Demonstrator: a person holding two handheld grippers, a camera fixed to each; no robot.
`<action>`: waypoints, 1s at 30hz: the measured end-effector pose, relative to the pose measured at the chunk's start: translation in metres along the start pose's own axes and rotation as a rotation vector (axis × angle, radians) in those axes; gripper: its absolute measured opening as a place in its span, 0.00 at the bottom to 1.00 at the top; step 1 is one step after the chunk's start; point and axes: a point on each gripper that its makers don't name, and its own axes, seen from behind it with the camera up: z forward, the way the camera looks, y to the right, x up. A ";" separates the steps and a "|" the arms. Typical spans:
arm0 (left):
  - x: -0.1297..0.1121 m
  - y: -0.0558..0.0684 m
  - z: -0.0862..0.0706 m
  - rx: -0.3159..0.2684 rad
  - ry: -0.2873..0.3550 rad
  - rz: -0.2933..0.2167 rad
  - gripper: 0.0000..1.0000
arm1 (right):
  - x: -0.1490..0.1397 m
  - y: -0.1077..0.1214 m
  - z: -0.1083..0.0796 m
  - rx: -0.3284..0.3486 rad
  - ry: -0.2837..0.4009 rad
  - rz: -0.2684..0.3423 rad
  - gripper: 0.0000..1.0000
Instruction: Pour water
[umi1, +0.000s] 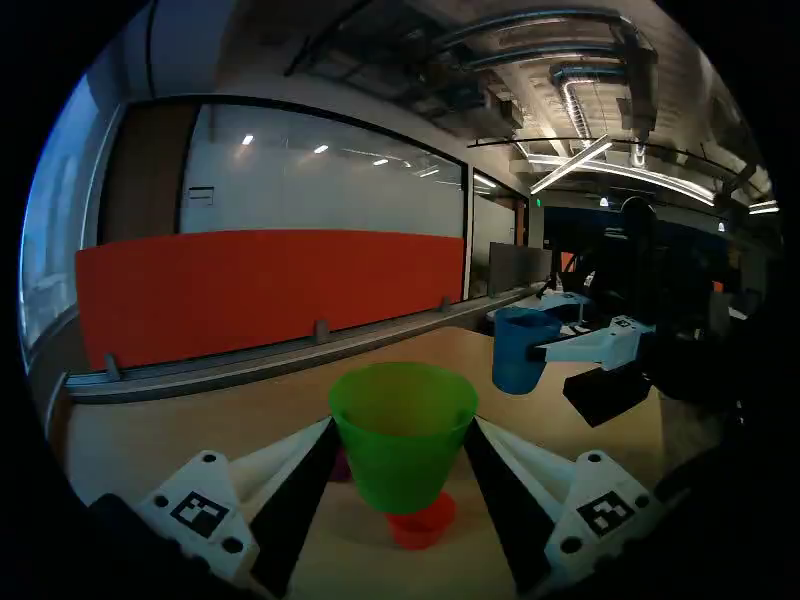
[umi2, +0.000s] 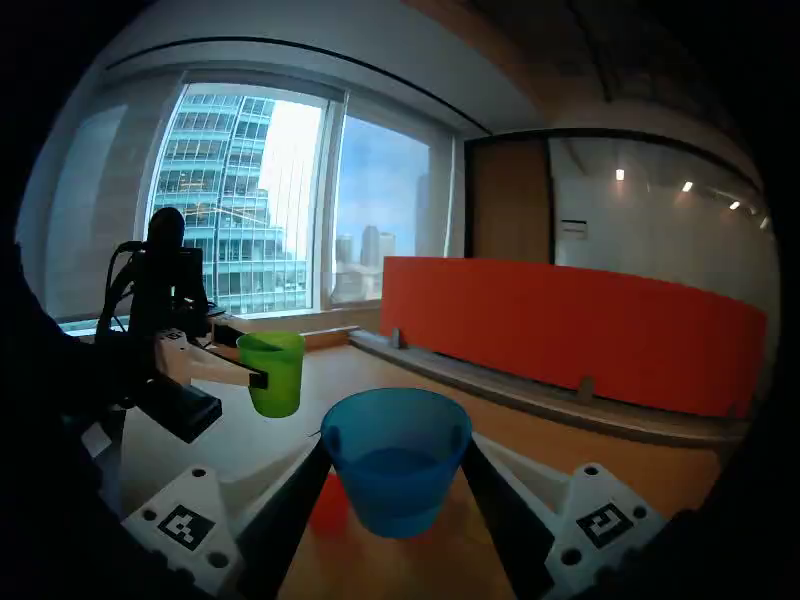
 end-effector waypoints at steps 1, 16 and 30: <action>0.000 0.000 0.000 0.000 0.001 0.000 0.85 | 0.001 0.000 0.000 0.001 0.000 -0.003 0.90; -0.004 0.006 -0.001 0.000 0.007 0.021 0.85 | 0.021 0.000 0.001 0.014 0.008 -0.061 0.90; -0.006 0.020 0.001 -0.008 0.026 0.036 0.84 | 0.043 -0.003 0.007 0.027 0.009 -0.178 0.90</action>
